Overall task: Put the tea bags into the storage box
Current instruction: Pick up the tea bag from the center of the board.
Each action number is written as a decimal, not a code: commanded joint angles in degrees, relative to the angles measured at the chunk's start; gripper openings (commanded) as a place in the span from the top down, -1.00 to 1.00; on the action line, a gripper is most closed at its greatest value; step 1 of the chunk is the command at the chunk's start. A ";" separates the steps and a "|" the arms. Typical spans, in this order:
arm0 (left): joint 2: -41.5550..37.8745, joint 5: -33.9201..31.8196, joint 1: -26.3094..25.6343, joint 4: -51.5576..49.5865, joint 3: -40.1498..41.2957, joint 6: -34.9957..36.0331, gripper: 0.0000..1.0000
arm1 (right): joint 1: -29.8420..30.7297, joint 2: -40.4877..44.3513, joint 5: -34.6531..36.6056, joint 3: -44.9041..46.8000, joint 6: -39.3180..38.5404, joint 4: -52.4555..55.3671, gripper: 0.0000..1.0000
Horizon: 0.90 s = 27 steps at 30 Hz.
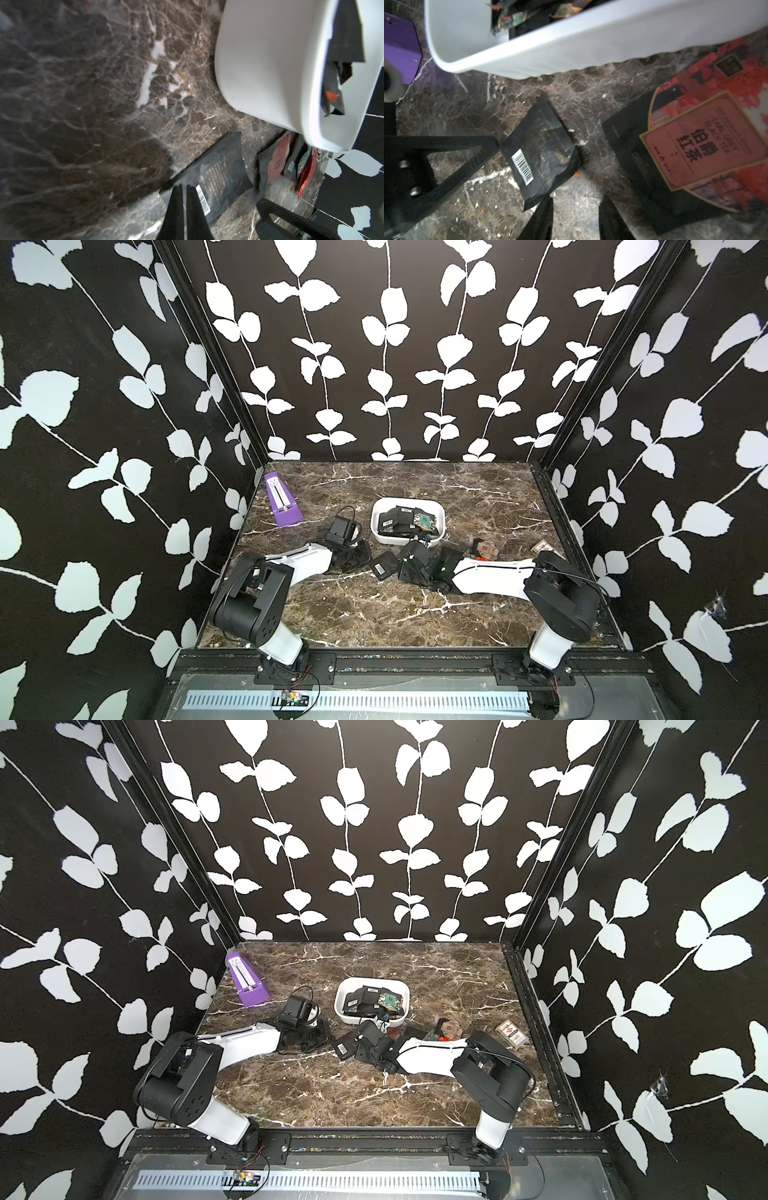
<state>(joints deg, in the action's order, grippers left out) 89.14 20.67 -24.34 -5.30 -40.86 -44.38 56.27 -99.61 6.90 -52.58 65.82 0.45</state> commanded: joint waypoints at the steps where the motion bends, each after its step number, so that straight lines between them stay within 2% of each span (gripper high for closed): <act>1: -0.22 0.52 -0.49 0.63 -0.45 0.71 1.00 | 0.21 -1.01 1.61 -2.26 1.08 -1.72 0.24; 9: -0.70 -0.65 -1.07 -0.49 0.21 1.14 1.00 | -0.20 -2.35 1.54 -1.32 3.18 -4.82 0.24; 27: -0.13 -4.05 -1.72 -3.04 3.41 3.06 1.00 | -0.64 -3.63 2.67 -1.88 3.91 -4.57 0.21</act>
<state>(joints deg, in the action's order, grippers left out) 89.12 18.31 -25.69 -5.87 -39.22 -42.41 55.92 -102.37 7.97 -52.80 69.10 -3.51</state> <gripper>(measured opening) 0.047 0.392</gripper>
